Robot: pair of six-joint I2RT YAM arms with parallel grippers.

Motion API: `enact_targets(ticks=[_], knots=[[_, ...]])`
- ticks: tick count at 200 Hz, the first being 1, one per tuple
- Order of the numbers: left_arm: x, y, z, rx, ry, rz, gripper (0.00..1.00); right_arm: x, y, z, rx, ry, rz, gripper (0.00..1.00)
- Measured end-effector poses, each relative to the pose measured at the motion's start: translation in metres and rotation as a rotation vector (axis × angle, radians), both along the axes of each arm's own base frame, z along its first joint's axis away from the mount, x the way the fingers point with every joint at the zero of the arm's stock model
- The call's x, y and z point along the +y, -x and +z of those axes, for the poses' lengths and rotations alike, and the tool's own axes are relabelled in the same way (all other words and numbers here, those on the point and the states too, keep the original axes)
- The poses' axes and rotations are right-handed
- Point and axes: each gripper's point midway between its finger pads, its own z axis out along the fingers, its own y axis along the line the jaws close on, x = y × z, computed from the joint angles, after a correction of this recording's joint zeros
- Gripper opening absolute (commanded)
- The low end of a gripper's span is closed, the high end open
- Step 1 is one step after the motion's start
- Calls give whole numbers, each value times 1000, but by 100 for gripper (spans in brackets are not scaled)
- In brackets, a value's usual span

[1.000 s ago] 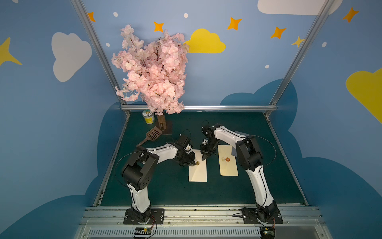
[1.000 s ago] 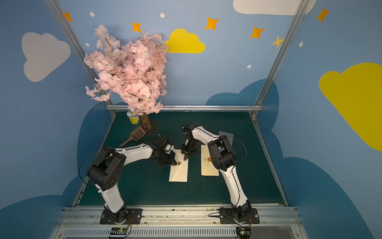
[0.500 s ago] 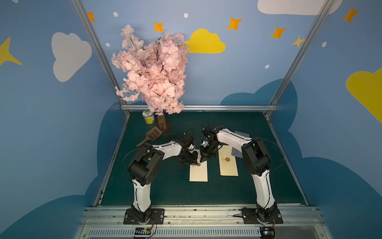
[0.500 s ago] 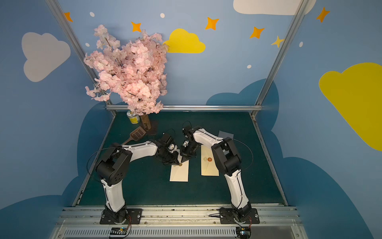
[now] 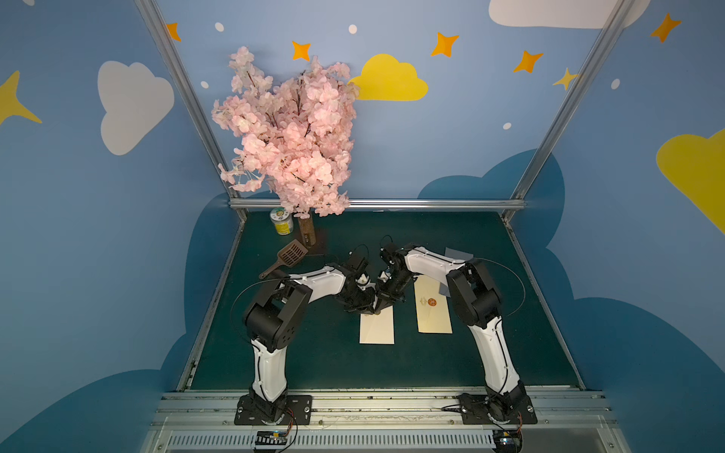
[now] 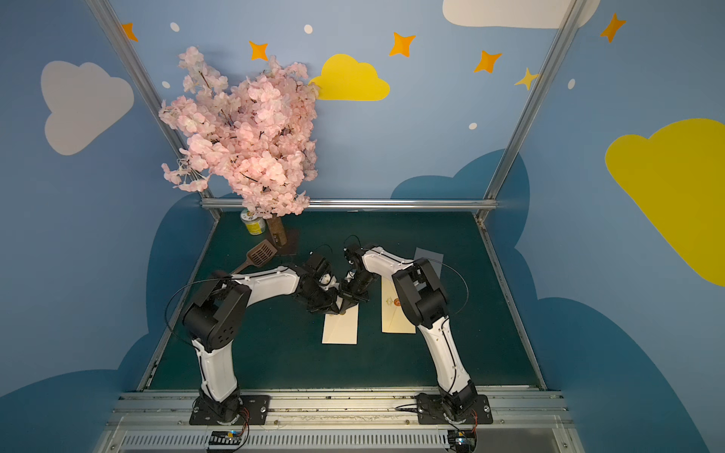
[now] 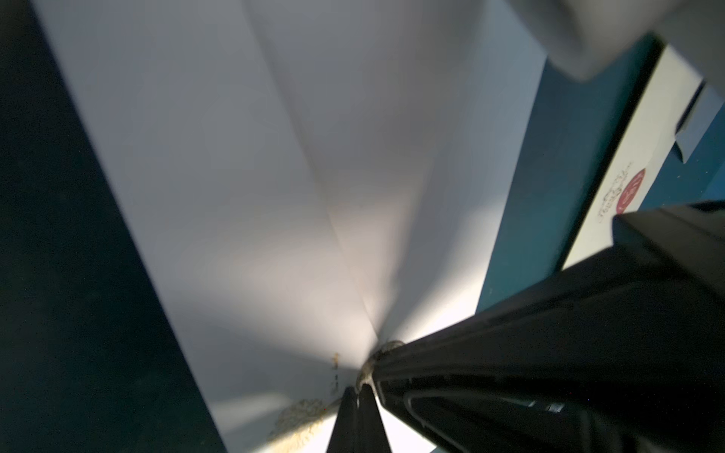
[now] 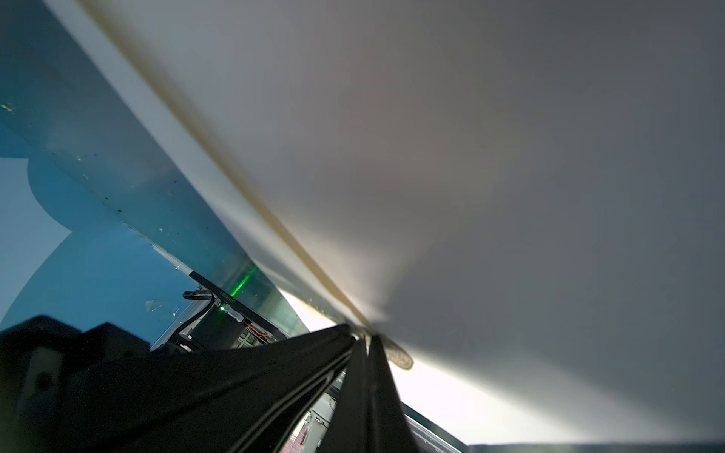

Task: Fold the letter paper in half and place it into the envelope
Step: Fold the envelope flap on the envelope.

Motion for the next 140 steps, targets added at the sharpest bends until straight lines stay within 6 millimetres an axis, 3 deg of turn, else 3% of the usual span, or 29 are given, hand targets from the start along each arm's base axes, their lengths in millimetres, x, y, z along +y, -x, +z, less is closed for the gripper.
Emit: enact_targets(ticks=[140], knots=[[-1,0,0,15,3,5,3,-13,4,-3,-97,36,52,0]])
